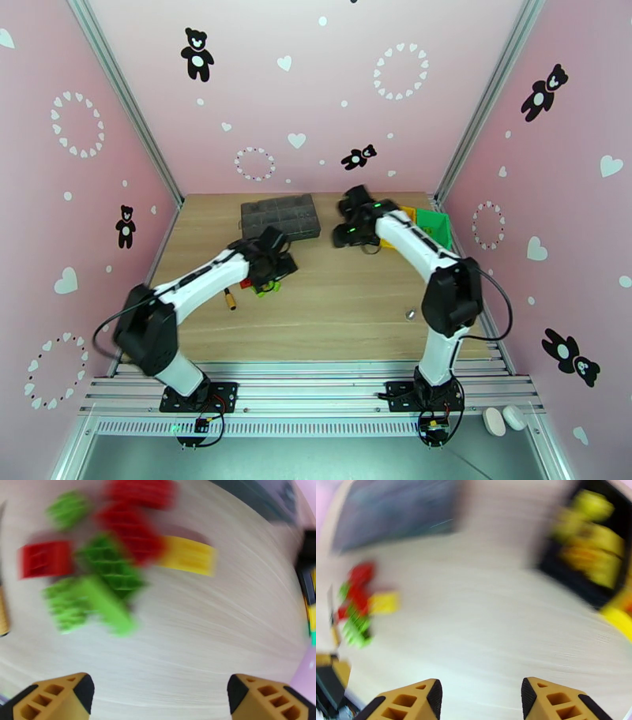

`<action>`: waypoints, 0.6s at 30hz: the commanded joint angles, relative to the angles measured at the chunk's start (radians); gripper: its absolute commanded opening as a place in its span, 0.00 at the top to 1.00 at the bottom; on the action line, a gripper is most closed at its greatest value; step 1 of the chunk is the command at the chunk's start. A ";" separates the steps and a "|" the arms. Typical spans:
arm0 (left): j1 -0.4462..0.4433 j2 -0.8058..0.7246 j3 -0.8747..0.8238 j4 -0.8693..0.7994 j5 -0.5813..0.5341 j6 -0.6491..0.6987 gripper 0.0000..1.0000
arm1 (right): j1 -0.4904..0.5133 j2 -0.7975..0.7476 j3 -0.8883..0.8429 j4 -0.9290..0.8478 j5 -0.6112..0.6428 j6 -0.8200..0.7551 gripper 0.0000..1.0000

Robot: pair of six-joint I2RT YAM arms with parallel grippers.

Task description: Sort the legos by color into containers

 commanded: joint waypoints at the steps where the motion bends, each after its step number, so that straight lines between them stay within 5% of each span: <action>1: 0.063 -0.104 -0.114 0.063 0.008 -0.079 0.03 | 0.093 0.090 0.052 -0.015 -0.113 -0.052 0.45; 9: 0.251 -0.309 -0.385 0.123 0.106 -0.144 0.02 | 0.277 0.272 0.198 -0.049 -0.157 -0.111 0.47; 18: 0.371 -0.450 -0.495 0.075 0.163 -0.136 0.02 | 0.371 0.459 0.388 -0.107 -0.019 -0.123 0.46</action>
